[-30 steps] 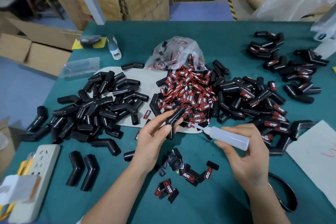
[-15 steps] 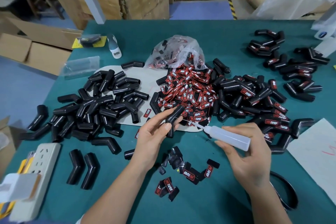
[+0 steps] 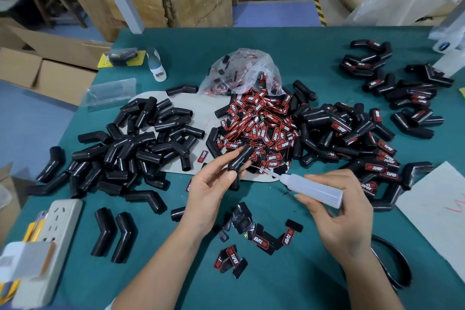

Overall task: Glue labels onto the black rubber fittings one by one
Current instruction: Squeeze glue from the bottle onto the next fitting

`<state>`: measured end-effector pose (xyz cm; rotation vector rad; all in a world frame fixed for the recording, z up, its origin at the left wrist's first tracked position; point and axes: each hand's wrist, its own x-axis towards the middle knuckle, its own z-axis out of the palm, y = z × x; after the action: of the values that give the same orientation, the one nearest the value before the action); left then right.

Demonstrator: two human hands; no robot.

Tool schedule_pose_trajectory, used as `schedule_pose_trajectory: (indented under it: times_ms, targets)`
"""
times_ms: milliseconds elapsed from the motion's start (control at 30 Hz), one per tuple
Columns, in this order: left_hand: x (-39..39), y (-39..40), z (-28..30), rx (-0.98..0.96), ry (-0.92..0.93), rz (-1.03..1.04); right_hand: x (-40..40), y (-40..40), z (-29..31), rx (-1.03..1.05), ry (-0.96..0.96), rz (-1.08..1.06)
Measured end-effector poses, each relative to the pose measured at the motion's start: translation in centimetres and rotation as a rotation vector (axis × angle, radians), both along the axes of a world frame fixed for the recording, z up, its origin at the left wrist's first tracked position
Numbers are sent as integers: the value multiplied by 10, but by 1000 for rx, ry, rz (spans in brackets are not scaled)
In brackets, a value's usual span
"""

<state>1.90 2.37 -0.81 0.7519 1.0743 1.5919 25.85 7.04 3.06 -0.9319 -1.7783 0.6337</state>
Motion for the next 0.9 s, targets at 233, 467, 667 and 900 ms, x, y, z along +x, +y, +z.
schedule_pose_trajectory:
  times_ms: [233,467,667,900]
  targets:
    - [-3,-1,-4,-27,29,-1,-2,-1,2,12,15,-4]
    - [-2,1,-6,-6,28,-20,-1,-1,1,37,8,-27]
    - [-4,1,-8,3,29,-17,-1,-2,0,39,-9,-10]
    - [-5,2,-12,5,33,-28,-3,-3,3,37,-25,-22]
